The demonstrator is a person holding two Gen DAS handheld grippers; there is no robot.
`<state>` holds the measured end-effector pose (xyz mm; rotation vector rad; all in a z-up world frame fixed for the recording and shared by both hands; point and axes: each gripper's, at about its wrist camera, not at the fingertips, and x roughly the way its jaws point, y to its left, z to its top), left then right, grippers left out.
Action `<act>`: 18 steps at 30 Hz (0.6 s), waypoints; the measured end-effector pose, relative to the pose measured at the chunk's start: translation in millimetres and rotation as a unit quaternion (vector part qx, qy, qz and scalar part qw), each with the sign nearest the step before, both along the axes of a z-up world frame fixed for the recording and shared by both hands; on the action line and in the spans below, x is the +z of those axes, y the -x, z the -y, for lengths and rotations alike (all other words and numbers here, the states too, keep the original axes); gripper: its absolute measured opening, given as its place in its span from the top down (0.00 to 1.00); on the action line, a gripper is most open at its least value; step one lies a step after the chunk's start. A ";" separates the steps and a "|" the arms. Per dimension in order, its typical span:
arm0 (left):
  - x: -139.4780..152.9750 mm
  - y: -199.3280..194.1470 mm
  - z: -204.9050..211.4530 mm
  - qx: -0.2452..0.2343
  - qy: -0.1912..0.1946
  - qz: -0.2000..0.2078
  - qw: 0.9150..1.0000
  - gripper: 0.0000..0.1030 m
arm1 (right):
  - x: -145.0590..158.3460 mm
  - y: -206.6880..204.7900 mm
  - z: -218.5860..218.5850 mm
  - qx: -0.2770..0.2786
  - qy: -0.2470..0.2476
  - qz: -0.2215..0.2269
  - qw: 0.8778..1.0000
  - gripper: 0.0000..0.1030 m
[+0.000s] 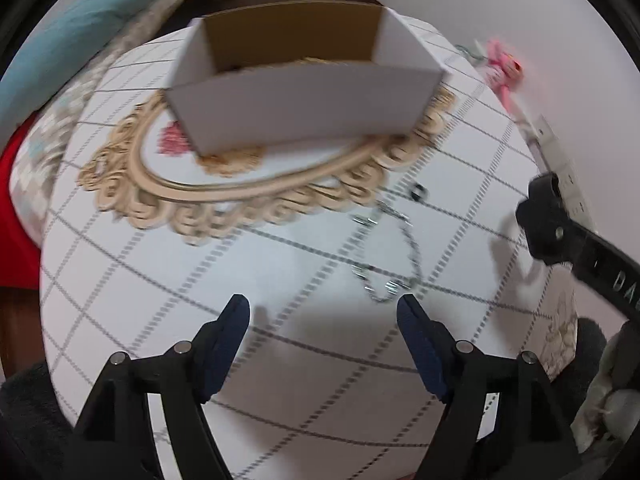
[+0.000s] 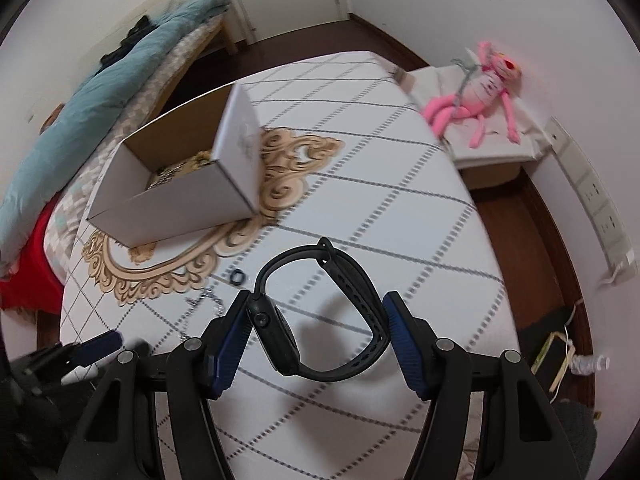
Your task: Organize jewelry
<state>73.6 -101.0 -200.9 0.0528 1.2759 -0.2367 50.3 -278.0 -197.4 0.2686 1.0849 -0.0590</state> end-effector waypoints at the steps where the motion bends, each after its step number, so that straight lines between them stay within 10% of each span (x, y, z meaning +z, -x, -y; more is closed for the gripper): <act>1: -2.9 2.1 5.6 -0.005 -0.004 -0.002 1.000 0.28 | -0.3 2.4 4.4 -0.006 -0.001 0.000 1.000 0.35; 10: -13.1 7.3 47.3 -0.036 -0.031 0.029 0.998 0.30 | -4.3 13.0 30.6 -0.042 -0.012 0.001 0.999 0.35; 13: -10.5 0.8 54.6 -0.046 -0.026 0.042 0.998 0.52 | -4.3 12.1 31.7 -0.044 -0.014 0.002 0.999 0.35; 15: -8.2 -5.3 58.5 -0.053 -0.025 0.044 0.997 0.87 | -4.5 11.8 32.2 -0.045 -0.014 0.002 0.999 0.35; 18: -9.4 -14.7 55.4 -0.052 -0.012 0.035 0.998 0.97 | -4.2 11.6 32.6 -0.045 -0.015 0.002 0.999 0.35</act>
